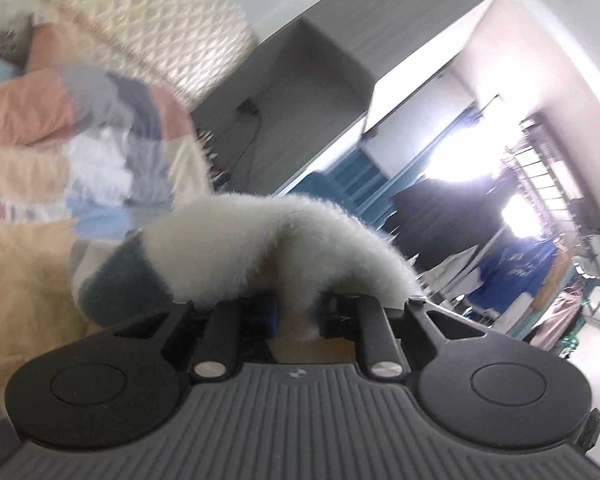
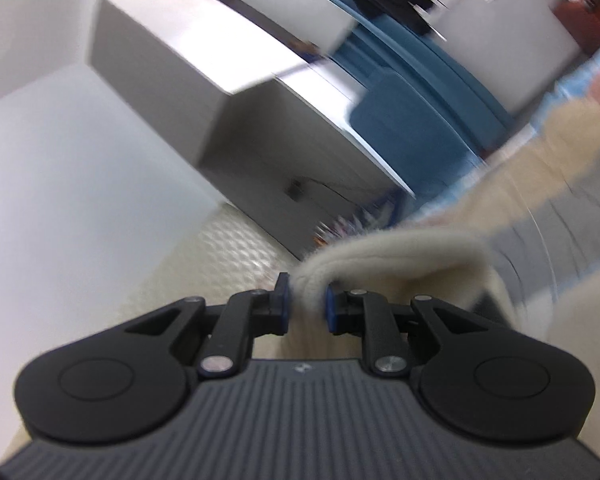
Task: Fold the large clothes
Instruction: 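Raise both grippers holding the sweater to shake it open in the air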
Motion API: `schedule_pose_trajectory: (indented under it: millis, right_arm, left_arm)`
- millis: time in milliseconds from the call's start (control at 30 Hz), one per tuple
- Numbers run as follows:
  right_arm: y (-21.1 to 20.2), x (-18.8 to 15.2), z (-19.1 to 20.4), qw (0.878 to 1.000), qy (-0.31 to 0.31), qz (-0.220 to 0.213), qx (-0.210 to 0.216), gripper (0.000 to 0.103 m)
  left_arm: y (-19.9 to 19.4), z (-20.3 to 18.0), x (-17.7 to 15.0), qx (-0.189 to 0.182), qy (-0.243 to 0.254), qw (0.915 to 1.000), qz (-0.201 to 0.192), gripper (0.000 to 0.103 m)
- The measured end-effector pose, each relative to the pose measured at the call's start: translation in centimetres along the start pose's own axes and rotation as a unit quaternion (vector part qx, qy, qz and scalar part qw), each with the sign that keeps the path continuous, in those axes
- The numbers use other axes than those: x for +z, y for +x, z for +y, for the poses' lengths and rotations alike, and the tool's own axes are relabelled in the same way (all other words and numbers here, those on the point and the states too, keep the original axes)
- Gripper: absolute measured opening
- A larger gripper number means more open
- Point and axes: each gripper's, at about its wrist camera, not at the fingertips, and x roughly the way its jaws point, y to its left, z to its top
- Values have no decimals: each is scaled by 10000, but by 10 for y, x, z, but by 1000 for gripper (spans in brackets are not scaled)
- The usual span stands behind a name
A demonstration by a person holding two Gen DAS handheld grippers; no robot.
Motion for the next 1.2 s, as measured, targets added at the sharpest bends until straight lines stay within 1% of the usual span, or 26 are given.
schedule_pose_trajectory:
  millis: [67, 267, 433, 533, 667, 767, 833, 867, 933, 1000, 1100, 1200]
  right_arm:
    - [-6, 14, 21, 9994, -328, -90, 45, 20]
    - [-30, 65, 72, 9946, -852, -421, 415, 20]
    - [-58, 108, 118, 9880, -1097, -688, 836, 20]
    - [-78, 130, 150, 9805, -1425, -849, 1054, 20]
    - [-103, 162, 190, 9682, -1702, -1126, 1447, 20]
    - [-117, 188, 219, 9590, -1873, -1389, 1610, 20]
    - [-122, 205, 232, 9569, -1859, -1492, 1660, 20]
    - [-121, 216, 238, 9556, -1877, -1550, 1661, 20]
    - [-116, 226, 241, 9522, -2028, -1672, 1554, 20]
    - [-101, 230, 234, 9508, -2218, -1736, 1292, 20]
    - [-63, 230, 202, 9616, -2157, -1471, 844, 20]
    - [-11, 218, 158, 9710, -2113, -1059, 370, 20]
  left_arm:
    - [-7, -14, 9, -134, 76, 9998, -117, 19]
    - [-24, -72, 41, -585, 293, 9966, -497, 19]
    - [-39, -127, 76, -951, 417, 9911, -837, 19]
    - [-54, -162, 99, -1125, 583, 9859, -1092, 19]
    - [-75, -208, 130, -1487, 807, 9748, -1455, 19]
    - [-82, -241, 149, -1683, 961, 9682, -1583, 19]
    - [-81, -259, 161, -1799, 998, 9651, -1618, 19]
    - [-79, -267, 166, -1845, 1027, 9636, -1637, 19]
    - [-71, -281, 175, -1889, 1079, 9629, -1600, 19]
    - [-55, -288, 179, -1811, 1117, 9656, -1498, 19]
    - [-17, -281, 175, -1572, 1129, 9735, -1216, 19]
    - [34, -252, 159, -1253, 1074, 9831, -794, 19]
